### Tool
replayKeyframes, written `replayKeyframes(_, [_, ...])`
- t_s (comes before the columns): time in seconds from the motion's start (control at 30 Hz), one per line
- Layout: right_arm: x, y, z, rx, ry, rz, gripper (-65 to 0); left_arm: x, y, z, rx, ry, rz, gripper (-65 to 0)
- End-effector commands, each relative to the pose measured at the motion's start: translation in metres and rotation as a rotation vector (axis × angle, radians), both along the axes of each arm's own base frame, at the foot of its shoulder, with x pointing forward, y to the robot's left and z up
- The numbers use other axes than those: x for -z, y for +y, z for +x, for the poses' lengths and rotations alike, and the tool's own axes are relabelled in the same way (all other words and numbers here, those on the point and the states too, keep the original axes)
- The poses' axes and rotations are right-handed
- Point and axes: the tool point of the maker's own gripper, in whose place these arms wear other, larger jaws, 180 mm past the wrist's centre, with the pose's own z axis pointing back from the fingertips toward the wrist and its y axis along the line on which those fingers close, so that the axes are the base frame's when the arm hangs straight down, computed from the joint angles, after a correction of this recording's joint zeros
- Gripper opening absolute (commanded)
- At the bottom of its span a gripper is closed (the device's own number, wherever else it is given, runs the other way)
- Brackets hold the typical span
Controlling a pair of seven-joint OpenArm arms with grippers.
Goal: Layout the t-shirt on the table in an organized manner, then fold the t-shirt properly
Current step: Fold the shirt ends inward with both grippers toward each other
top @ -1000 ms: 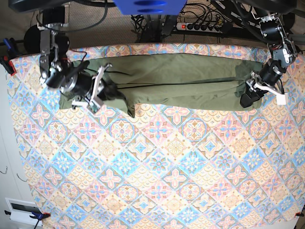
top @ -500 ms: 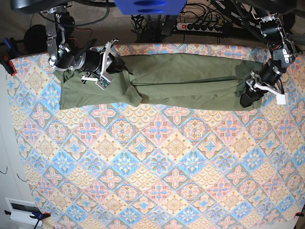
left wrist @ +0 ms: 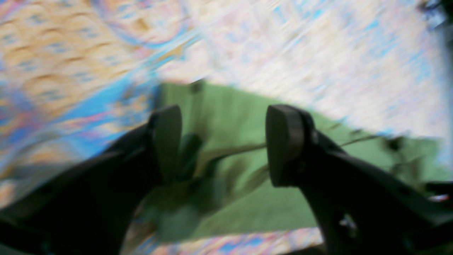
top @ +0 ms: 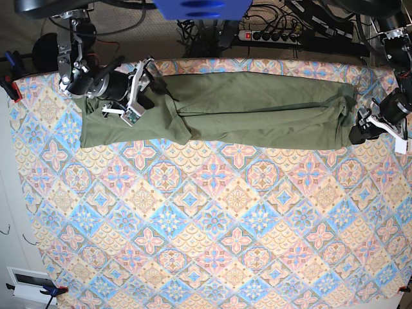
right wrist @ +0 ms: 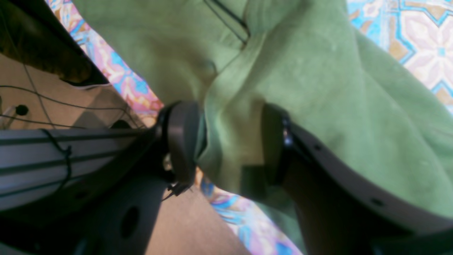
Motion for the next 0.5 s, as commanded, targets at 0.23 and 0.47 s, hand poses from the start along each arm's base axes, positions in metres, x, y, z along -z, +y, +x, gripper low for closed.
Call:
replayKeyframes(0.23, [-0.019, -0.002, 0.021, 0.009, -0.079, 0.015, -37.5, 0.015, 0.023, -0.014, 0.046, 0.138, 0.190, -13.9])
replayKeyframes(0.47, [-0.024, 0.003, 0.022, 0.015, -0.080, 0.066, -37.5, 0.056, 0.014, -0.009, 0.051, 0.235, 0.116, -13.9])
